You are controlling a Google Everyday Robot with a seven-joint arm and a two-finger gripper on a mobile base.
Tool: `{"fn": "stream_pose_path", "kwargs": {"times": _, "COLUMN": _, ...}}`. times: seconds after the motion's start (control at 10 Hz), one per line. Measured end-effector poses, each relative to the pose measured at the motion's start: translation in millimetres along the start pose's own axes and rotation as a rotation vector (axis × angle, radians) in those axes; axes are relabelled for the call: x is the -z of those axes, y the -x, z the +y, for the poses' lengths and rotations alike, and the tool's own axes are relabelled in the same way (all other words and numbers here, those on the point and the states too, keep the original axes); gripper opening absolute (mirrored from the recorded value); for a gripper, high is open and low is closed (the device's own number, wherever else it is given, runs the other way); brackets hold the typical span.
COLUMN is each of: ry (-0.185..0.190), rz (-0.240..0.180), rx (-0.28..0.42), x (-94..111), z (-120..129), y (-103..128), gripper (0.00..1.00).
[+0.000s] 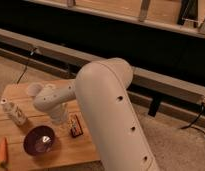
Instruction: Push the eraser across the table
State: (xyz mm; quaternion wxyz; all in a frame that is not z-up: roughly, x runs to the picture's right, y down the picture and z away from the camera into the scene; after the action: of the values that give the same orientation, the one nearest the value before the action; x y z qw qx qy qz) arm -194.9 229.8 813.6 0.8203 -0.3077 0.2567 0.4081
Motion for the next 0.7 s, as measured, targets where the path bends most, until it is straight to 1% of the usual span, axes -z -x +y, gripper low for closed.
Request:
{"fn": "stream_pose_path", "kwargs": {"times": 0.2, "ry": 0.003, "rz": -0.003, "rx": 0.000, "x": -1.9, "z": 1.4, "y": 2.3, "gripper": 0.00}}
{"fn": "stream_pose_path", "kwargs": {"times": 0.5, "ry": -0.001, "rz": -0.036, "rx": -0.013, "x": 4.6, "z": -1.7, "y": 13.2, "gripper": 0.00}}
{"fn": "stream_pose_path", "kwargs": {"times": 0.7, "ry": 0.001, "rz": -0.046, "rx": -0.019, "x": 7.0, "z": -2.9, "y": 15.9, "gripper": 0.00}}
